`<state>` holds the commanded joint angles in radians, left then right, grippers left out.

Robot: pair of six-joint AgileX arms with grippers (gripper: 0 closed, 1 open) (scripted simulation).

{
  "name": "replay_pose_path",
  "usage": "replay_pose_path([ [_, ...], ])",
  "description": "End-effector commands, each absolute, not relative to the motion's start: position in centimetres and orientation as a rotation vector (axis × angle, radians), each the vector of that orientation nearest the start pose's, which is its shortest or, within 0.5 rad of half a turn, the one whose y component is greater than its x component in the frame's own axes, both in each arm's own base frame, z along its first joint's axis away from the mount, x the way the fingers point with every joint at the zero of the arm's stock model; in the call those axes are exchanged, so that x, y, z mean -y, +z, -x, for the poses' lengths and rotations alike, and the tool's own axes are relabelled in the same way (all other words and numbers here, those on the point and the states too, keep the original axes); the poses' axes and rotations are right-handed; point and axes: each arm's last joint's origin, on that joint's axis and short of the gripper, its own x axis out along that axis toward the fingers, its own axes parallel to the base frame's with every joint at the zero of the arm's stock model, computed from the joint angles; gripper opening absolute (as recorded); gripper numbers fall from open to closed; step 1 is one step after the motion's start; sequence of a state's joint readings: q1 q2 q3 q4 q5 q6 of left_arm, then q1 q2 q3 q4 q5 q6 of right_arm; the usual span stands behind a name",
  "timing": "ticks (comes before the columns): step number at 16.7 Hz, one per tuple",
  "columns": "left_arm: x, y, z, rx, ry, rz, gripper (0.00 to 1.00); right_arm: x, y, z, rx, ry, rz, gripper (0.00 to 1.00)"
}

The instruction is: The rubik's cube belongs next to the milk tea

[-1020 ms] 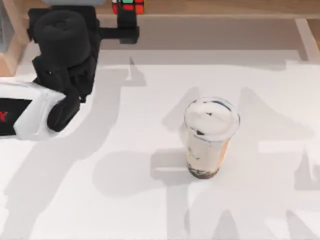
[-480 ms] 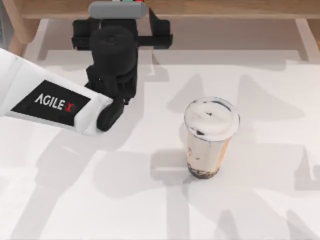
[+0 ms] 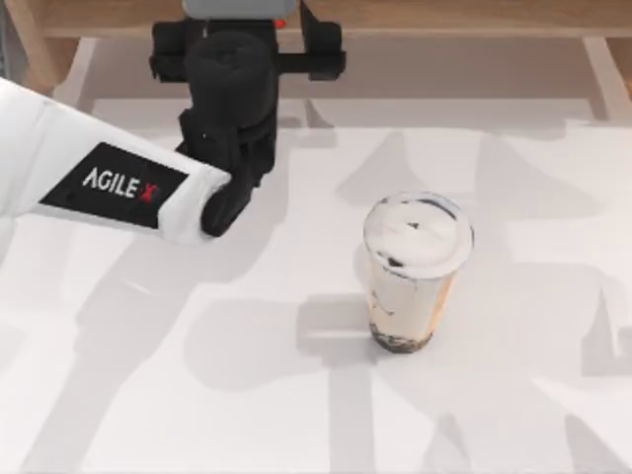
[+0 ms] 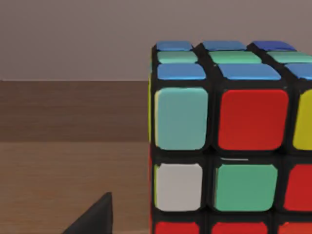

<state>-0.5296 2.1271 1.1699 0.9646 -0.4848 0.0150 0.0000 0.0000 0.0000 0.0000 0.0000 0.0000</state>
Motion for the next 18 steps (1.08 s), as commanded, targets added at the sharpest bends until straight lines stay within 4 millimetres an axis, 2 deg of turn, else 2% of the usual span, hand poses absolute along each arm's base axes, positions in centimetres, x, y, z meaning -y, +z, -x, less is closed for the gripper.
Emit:
replay_pose_path([
  [5,21.2,15.8,-43.2,0.001,-0.02,0.001,1.0,0.1,16.0,-10.6,0.0,0.0,0.0,1.0],
  [10,21.1,15.8,-43.6,0.0,-0.02,0.0,1.0,0.1,16.0,-10.6,0.0,0.0,0.0,1.0],
  [18,21.1,15.8,-43.6,0.0,-0.02,0.0,0.4,0.1,16.0,-10.6,0.0,0.0,0.0,1.0],
])
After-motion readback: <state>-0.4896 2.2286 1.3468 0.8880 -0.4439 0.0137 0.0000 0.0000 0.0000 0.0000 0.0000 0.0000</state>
